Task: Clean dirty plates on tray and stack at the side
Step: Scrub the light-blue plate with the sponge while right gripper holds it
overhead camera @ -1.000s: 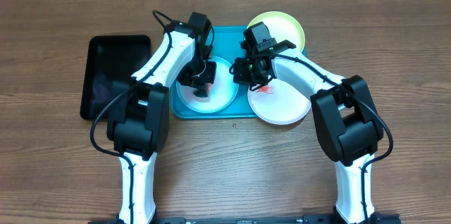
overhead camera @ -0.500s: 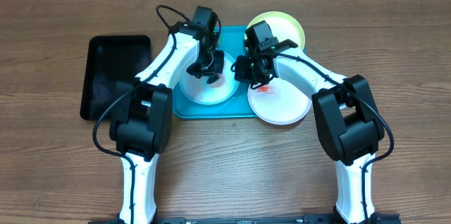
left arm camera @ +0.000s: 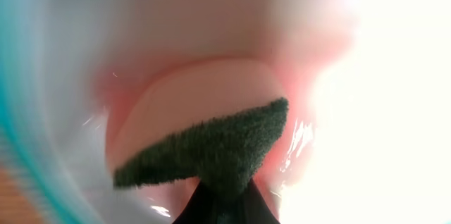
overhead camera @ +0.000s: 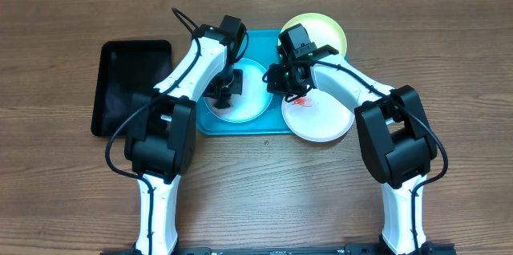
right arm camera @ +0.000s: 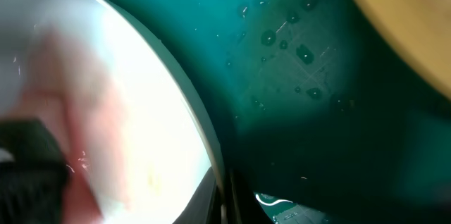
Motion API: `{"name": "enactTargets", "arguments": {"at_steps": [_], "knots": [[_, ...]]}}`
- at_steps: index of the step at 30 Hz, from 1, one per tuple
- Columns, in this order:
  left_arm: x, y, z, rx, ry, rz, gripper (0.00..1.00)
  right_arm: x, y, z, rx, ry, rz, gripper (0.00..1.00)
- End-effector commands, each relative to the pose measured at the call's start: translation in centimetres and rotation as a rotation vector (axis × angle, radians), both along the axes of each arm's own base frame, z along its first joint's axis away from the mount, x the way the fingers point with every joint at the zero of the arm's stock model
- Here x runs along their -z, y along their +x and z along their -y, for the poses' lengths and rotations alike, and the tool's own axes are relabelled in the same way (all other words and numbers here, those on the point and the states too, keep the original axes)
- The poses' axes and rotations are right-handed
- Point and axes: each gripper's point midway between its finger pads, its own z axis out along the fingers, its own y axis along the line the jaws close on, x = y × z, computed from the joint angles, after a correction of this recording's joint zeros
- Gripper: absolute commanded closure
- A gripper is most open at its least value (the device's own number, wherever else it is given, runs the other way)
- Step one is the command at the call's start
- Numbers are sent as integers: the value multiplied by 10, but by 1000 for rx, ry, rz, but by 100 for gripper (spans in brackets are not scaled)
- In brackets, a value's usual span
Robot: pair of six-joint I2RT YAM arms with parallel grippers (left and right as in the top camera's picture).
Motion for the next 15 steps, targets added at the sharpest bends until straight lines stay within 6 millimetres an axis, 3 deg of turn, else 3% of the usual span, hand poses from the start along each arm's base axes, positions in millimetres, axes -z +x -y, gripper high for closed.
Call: {"name": "enactTargets", "arguments": {"at_steps": [1,8,11,15], "knots": [[-8,-29,71,212,-403,-110,96,1,2,2,16,2,-2,96],[-7,11,76,134,-405,40,96,1,1,3,16,1,-5,96],[2,39,43,-22,-202,145,96,1,1,3,16,1,-5,96],[1,55,-24,-256,162,273,96,1,1,3,16,0,-5,96]]}}
